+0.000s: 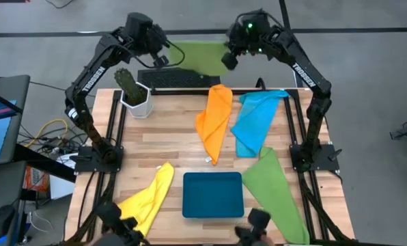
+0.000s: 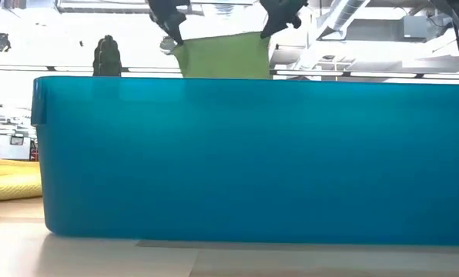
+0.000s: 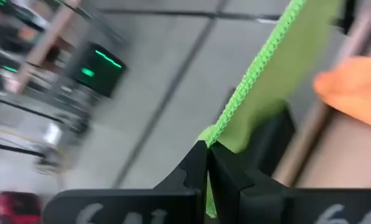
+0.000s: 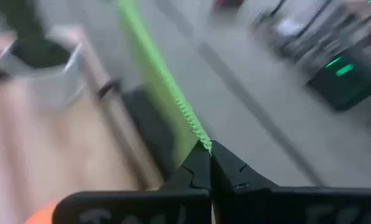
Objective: Fold microfiber towels
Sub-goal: Fold the top green microfiber towel
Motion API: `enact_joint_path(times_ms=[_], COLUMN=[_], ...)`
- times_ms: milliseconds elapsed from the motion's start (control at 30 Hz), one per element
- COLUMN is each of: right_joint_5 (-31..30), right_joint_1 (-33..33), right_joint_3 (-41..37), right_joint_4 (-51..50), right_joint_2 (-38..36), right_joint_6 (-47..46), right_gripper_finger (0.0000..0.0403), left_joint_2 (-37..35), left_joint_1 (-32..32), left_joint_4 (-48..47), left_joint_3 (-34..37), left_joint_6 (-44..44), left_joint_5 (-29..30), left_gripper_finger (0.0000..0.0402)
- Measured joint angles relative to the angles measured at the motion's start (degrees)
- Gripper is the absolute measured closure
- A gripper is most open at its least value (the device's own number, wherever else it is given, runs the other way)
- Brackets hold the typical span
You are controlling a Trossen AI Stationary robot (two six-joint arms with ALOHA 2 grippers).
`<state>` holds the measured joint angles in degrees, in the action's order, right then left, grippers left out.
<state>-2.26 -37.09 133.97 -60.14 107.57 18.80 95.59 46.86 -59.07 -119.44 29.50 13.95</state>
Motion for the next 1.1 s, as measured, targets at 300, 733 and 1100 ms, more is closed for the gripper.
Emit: enact_joint_path(times_ms=[300, 733, 1100], right_joint_5=[3.50, 3.84, 4.04], right_joint_1=[10.84, 25.95, 32.70], right_joint_3=[-1.15, -20.85, -39.11], right_joint_4=[-20.43, -20.43, -10.89], right_joint_2=[0.33, -9.22, -14.45], right_joint_6=[-8.04, -24.41, -31.32], right_gripper_finger=[0.0390, 0.0389, 0.0387], left_joint_2=[0.04, -6.46, -7.54], left_joint_1=[-8.14, -29.80, -40.99], left_joint_4=[-22.92, -25.00, -14.70], left_joint_3=[0.60, 16.95, 34.20], left_joint_6=[-11.92, -29.19, -38.60], left_joint_5=[-6.45, -5.11, -3.04], left_gripper_finger=[0.0401, 0.0401, 0.0401])
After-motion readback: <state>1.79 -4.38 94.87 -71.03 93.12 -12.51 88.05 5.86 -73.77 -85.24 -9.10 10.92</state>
